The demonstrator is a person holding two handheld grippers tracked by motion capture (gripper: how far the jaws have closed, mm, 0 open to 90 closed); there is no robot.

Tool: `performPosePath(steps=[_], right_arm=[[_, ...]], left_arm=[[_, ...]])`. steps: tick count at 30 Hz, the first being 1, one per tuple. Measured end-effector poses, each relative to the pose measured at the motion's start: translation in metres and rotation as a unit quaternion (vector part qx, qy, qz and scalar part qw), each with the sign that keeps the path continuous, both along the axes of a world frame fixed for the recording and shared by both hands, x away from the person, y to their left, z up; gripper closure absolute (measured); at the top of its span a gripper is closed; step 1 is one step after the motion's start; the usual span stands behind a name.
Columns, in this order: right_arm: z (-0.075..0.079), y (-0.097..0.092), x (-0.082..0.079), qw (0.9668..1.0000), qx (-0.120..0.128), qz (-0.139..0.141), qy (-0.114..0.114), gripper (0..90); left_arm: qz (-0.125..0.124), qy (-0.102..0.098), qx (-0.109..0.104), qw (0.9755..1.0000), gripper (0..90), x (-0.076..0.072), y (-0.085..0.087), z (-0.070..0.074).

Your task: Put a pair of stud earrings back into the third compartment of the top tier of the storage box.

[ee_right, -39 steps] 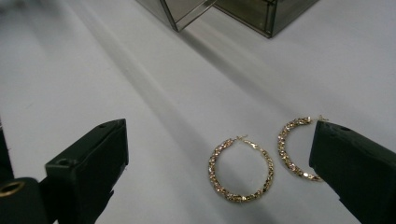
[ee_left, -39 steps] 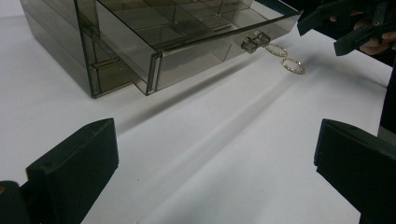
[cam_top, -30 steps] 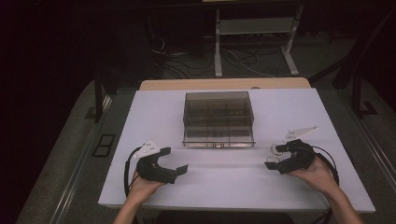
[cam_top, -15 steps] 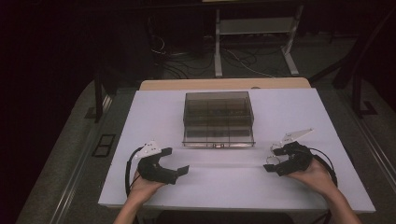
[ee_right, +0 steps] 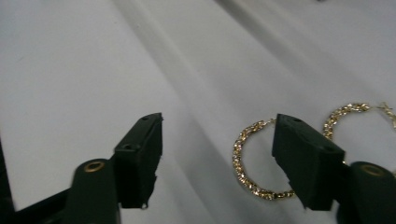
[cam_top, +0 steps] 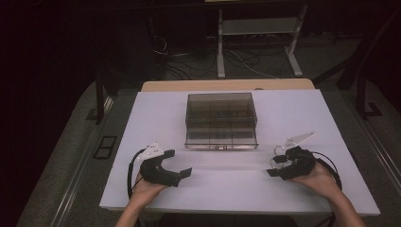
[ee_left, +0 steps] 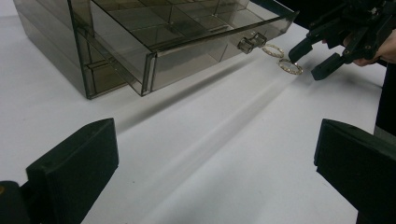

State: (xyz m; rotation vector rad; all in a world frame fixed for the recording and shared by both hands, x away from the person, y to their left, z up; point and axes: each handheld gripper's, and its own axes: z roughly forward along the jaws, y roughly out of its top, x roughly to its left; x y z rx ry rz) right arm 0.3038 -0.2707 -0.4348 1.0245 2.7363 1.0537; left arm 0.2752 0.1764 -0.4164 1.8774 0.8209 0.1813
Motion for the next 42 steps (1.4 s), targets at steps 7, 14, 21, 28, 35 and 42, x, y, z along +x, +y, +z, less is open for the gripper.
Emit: performPosePath(steps=[7,14,21,28,35,42], right_arm=[[-0.0008,-0.0024,0.0009,1.0000,0.000,-0.008,0.000,53.9],[-0.0021,-0.0024,0.0010,0.9999,-0.010,-0.013,-0.006,68.5],[-0.0032,-0.0010,0.0009,0.9995,-0.025,-0.017,-0.013,75.0],[-0.0046,0.0021,-0.0013,0.9984,-0.048,-0.016,-0.023,79.9],[-0.0040,0.0055,-0.0024,0.9971,-0.065,-0.028,-0.028,84.4],[-0.0046,0.0000,0.0013,0.9985,-0.040,-0.037,-0.002,85.0]], left_arm=[[-0.001,0.001,0.001,1.0000,0.0,0.0000,-0.0010,-0.0004],[-0.002,0.001,0.004,1.0000,0.0,0.0000,-0.0008,-0.0004],[-0.003,0.001,0.004,1.0000,0.0,0.0001,-0.0013,-0.0006],[-0.002,0.001,0.004,1.0000,0.0,-0.0002,-0.0011,-0.0004],[-0.003,0.001,0.006,1.0000,0.0,-0.0001,-0.0016,-0.0007],[-0.004,0.002,0.006,1.0000,0.0,0.0003,-0.0020,-0.0013]])
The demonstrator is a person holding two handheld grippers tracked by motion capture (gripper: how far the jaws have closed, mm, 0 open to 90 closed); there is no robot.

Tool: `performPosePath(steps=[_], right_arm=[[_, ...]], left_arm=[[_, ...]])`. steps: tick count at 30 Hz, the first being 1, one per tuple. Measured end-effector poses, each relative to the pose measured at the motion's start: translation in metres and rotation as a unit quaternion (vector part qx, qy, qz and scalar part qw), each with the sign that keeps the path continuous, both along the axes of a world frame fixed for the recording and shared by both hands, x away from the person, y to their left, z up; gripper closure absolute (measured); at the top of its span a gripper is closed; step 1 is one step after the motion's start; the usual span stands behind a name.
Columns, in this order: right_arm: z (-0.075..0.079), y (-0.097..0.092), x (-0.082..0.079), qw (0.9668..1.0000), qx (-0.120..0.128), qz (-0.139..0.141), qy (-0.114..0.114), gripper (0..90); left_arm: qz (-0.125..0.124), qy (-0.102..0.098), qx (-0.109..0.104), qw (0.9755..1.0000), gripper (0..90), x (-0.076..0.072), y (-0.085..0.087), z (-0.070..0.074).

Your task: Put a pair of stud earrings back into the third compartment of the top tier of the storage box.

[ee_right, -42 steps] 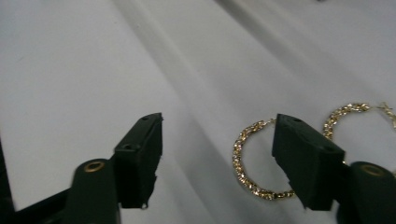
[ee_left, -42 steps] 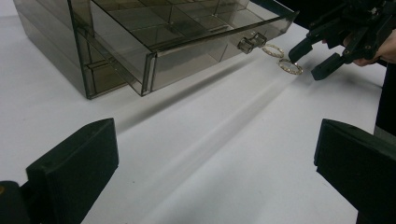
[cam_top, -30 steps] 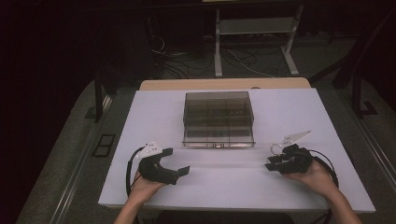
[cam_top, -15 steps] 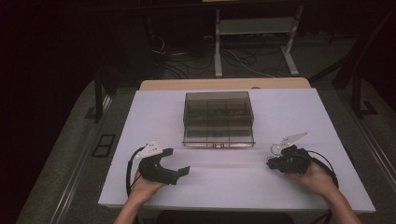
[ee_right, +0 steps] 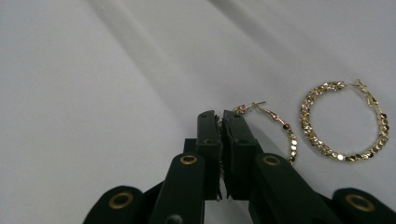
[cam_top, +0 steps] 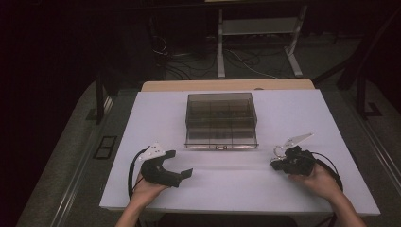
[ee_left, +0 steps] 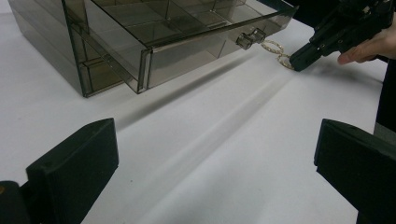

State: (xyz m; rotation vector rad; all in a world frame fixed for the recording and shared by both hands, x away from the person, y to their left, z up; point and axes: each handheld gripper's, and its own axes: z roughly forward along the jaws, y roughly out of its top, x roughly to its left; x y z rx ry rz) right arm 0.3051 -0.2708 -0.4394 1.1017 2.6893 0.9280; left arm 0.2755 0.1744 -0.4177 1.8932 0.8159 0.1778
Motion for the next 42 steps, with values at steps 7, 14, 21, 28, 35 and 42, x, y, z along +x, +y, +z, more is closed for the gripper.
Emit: performPosePath(steps=[7,14,21,28,35,42], right_arm=[[0.003,-0.006,0.001,0.9998,0.020,-0.007,-0.005,85.0],[0.011,-0.013,0.001,0.9988,0.042,-0.019,-0.017,84.9],[0.019,-0.021,-0.001,0.9972,0.062,-0.031,-0.029,84.9],[0.028,-0.026,-0.001,0.9956,0.074,-0.035,-0.045,84.9],[0.037,-0.025,-0.002,0.9944,0.081,-0.032,-0.059,84.9],[0.050,-0.020,-0.003,0.9936,0.086,-0.020,-0.071,84.9]], left_arm=[[0.000,0.000,-0.002,1.0000,0.0,0.000,0.001,0.000],[-0.001,0.001,-0.002,1.0000,0.0,0.000,0.000,0.000],[0.000,0.001,-0.002,1.0000,0.0,0.000,0.000,-0.001],[0.000,0.002,-0.001,1.0000,0.0,0.001,0.001,-0.001],[0.000,0.000,-0.001,1.0000,0.0,0.001,0.001,-0.001],[0.003,0.002,-0.002,1.0000,0.0,0.001,0.000,-0.002]])
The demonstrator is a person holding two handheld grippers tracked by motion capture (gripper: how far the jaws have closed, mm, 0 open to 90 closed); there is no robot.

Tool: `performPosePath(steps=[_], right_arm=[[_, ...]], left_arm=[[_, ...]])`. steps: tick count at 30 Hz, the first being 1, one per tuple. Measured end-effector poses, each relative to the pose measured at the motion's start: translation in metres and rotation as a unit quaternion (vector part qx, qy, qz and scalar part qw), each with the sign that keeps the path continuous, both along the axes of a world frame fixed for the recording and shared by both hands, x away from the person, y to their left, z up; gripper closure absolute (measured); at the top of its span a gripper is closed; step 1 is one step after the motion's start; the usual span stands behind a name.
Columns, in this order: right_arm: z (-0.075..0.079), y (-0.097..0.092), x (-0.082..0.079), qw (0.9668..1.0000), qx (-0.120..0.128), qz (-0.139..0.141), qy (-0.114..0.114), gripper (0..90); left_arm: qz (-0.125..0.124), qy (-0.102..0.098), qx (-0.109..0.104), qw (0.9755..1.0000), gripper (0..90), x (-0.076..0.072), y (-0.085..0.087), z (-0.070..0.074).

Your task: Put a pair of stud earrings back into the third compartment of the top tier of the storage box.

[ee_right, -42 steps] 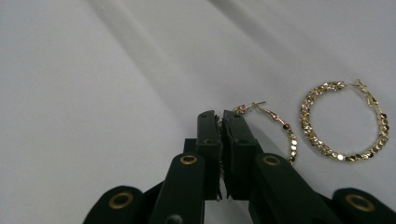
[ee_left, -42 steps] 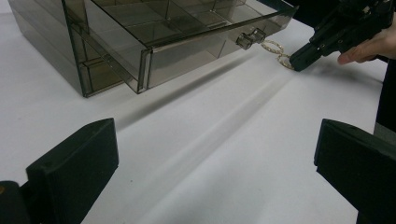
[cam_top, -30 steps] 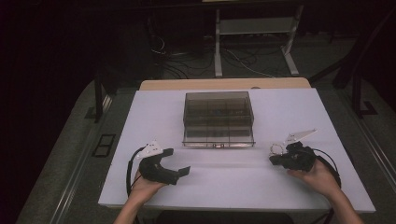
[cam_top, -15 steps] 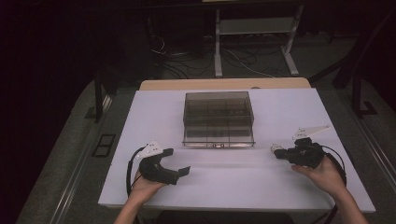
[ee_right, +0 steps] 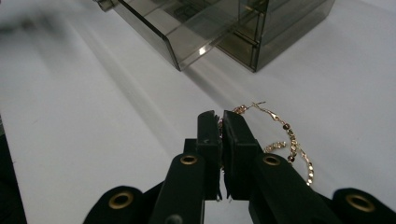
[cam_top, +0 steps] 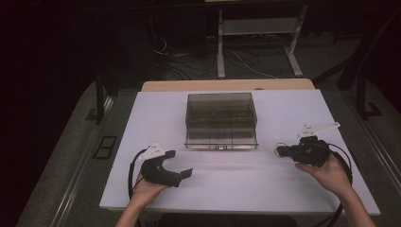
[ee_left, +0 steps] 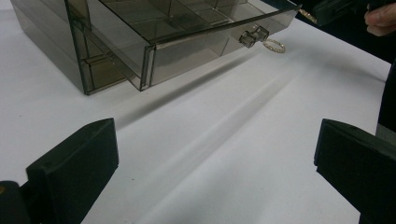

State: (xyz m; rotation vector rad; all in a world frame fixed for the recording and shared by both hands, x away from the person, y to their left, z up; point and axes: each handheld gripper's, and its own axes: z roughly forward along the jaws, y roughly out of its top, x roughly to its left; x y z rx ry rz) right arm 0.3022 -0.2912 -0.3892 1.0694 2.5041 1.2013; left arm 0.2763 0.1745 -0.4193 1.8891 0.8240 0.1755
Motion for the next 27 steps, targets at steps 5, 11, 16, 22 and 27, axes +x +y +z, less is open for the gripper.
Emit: performPosePath(steps=[5,11,16,22,27], right_arm=[[0.009,0.004,0.001,1.0000,0.001,0.008,-0.003,84.9],[0.016,0.009,0.004,0.9998,0.001,0.017,-0.008,84.9],[0.025,0.013,0.006,0.9996,-0.001,0.024,-0.014,84.9],[0.037,0.018,0.010,0.9991,-0.005,0.036,-0.021,84.9],[0.044,0.022,0.013,0.9988,-0.005,0.041,-0.027,84.9]], left_arm=[[0.001,0.000,0.001,1.0000,0.0,0.000,0.000,0.000],[0.003,0.000,-0.001,1.0000,0.0,0.000,0.001,0.001],[0.003,-0.001,-0.003,1.0000,0.0,-0.001,0.001,0.001],[0.003,-0.002,-0.004,1.0000,0.0,-0.001,0.001,0.001],[0.003,-0.002,-0.004,1.0000,0.0,-0.001,0.001,0.001]])
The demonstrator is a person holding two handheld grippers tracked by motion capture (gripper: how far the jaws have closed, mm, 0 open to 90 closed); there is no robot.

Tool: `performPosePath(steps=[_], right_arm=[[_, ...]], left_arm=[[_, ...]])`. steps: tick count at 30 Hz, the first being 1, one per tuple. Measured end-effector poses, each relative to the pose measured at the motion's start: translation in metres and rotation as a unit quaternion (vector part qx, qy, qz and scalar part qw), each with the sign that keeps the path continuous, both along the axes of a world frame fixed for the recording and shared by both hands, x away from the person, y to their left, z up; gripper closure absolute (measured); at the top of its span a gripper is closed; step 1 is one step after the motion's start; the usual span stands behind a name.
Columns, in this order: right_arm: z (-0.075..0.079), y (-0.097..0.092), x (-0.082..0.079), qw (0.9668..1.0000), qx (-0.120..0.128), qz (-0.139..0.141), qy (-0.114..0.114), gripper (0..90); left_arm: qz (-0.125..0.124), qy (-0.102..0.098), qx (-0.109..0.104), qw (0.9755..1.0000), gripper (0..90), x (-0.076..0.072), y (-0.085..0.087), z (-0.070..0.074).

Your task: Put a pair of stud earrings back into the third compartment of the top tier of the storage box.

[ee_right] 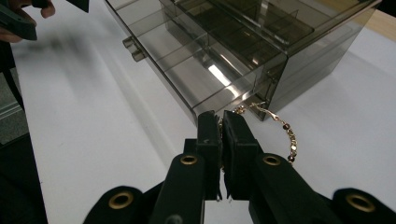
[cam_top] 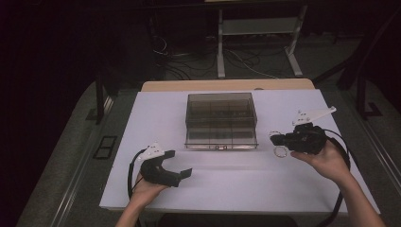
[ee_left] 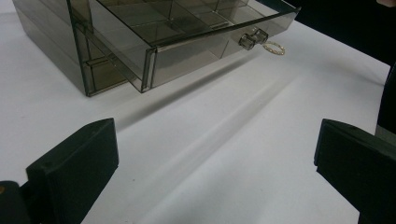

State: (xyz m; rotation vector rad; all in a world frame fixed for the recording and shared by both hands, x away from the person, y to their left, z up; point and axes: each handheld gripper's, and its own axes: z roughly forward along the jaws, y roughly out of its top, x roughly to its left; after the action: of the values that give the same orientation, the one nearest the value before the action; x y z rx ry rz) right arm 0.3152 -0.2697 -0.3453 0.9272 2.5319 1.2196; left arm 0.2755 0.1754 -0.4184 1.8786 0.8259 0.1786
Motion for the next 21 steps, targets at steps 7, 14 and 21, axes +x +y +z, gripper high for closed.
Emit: performPosePath(steps=[7,14,21], right_arm=[[0.015,0.009,0.005,0.9998,0.000,0.015,-0.010,84.9],[0.022,0.019,0.012,0.9995,0.000,0.028,-0.014,84.9],[0.023,0.028,0.017,0.9992,-0.004,0.037,-0.013,84.9]], left_arm=[[-0.002,-0.001,0.000,1.0000,0.0,0.000,0.000,0.000],[-0.003,-0.001,-0.001,1.0000,0.0,0.000,0.000,0.000],[-0.003,-0.002,-0.003,1.0000,0.0,0.000,0.000,0.001]])
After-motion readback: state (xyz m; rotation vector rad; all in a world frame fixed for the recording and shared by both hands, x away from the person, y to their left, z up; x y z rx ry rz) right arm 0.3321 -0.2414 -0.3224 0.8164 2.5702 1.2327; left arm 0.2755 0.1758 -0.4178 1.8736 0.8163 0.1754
